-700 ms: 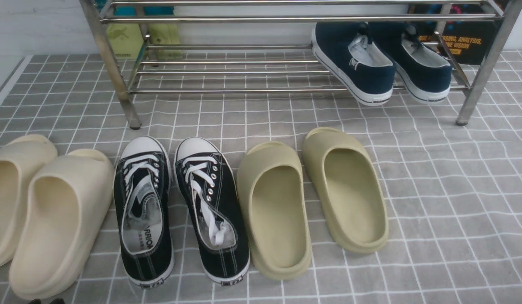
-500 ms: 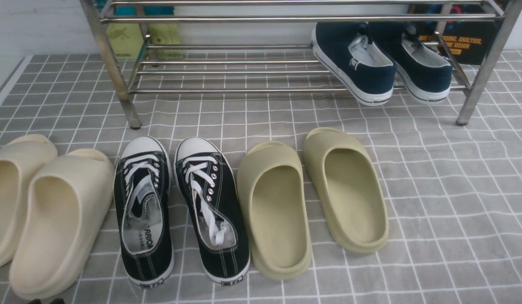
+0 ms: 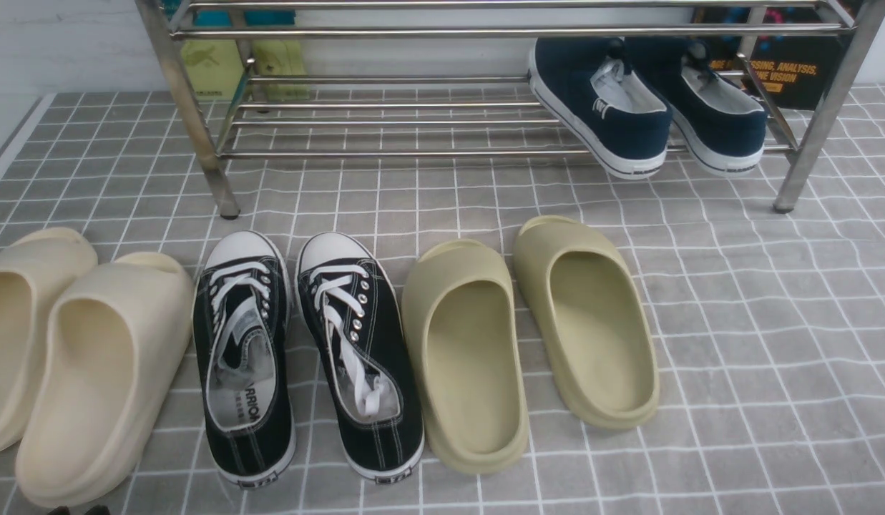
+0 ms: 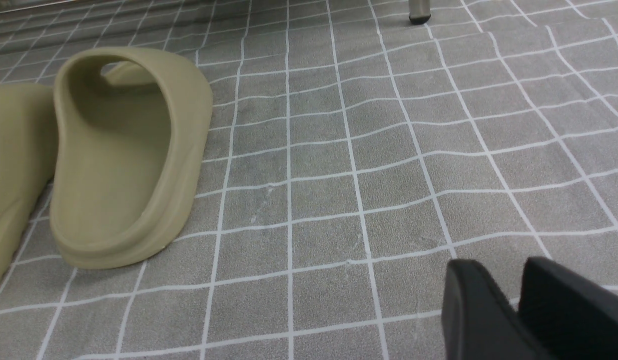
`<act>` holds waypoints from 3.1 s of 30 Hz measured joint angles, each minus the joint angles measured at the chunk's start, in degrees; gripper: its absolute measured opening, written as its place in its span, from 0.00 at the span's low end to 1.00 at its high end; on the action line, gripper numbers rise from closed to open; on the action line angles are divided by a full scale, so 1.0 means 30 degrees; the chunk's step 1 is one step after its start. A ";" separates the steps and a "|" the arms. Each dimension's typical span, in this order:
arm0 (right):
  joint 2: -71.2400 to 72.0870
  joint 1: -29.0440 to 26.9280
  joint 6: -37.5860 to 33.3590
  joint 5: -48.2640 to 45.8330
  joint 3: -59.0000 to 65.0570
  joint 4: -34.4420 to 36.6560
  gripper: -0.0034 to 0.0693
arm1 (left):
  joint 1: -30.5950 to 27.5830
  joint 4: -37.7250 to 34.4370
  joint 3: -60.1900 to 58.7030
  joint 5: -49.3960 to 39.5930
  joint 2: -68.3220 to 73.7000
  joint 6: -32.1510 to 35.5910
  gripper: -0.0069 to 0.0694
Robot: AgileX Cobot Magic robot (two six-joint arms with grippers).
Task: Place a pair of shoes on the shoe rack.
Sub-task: Use the left arm to grab the shoe closest to it
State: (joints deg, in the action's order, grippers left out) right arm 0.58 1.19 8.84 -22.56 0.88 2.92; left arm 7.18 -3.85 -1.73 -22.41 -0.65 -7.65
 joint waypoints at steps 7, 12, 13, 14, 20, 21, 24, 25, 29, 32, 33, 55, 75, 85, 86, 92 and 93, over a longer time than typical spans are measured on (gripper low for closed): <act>0.0000 0.0000 0.0000 0.0000 0.0000 0.0000 0.31 | 0.0000 0.0000 0.0000 0.0000 0.0000 0.0000 0.40; 0.0000 0.0000 0.0000 0.0000 0.0000 0.0000 0.32 | 0.0000 0.0000 0.0000 0.0000 0.0000 0.0000 0.40; 0.0000 0.0000 0.0000 -0.0017 0.0000 0.0000 0.32 | 0.0000 0.0000 0.0000 0.0000 0.0000 0.0000 0.40; 0.0000 0.0000 0.0000 -0.0015 0.0000 0.0000 0.33 | 0.0000 0.0000 0.0000 0.0017 0.0000 0.0000 0.40; 0.0000 0.0000 0.0000 -0.0015 0.0000 0.0000 0.34 | 0.0000 0.0000 0.0000 0.1477 0.0000 0.0000 0.40; 0.0000 0.0000 0.0000 -0.0015 0.0000 0.0000 0.34 | 0.0000 0.0000 0.0000 0.2059 0.0000 0.0000 0.40; 0.0000 0.0000 0.0000 -0.0015 0.0000 0.0000 0.34 | 0.0000 0.0000 0.0000 0.3962 0.0000 0.0000 0.40; 0.0000 0.0000 0.0000 -0.0015 0.0000 0.0000 0.35 | 0.0000 0.0000 0.0000 0.4620 0.0000 0.0000 0.40; 0.0000 0.0000 0.0000 -0.0015 0.0000 0.0000 0.35 | 0.0000 0.0461 0.0000 0.6966 0.0000 0.0082 0.40; 0.0000 0.0000 0.0000 -0.0015 0.0000 0.0000 0.36 | 0.0000 0.0996 0.0000 0.8265 0.0000 0.0160 0.40; 0.0000 0.0000 0.0000 -0.0015 0.0000 0.0000 0.36 | 0.0000 0.1016 0.0000 0.8610 0.0000 0.0160 0.40; 0.0000 0.0000 0.0000 -0.0015 0.0000 0.0000 0.37 | 0.0000 -0.0294 0.9634 0.3929 0.5598 -0.1848 0.07; 0.0000 0.0000 0.0000 -0.0015 0.0000 0.0000 0.37 | 0.0000 -0.2602 1.5428 -0.3467 2.4324 -0.2304 0.53; 0.0000 0.0000 0.0000 -0.0015 0.0000 -0.0006 0.37 | 0.0000 -0.3048 1.5539 -0.0458 2.9674 -0.1281 0.48; 0.0000 0.0000 0.0000 -0.0015 0.0000 -0.0006 0.37 | 0.0000 -0.3048 1.5551 -0.0299 2.9934 -0.1244 0.40; 0.0000 0.0000 0.0000 -0.0015 0.0000 -0.0006 0.37 | -0.0032 -0.3065 1.5794 -0.1058 2.9274 -0.1183 0.07; 0.0000 0.0000 0.0000 -0.0015 0.0000 -0.0006 0.37 | -0.0032 -0.3158 1.6144 -0.1971 2.8725 -0.1200 0.07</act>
State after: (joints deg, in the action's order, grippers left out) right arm 0.58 1.19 8.84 -22.61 0.88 2.91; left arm 7.08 -13.32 46.70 -28.32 85.53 -11.25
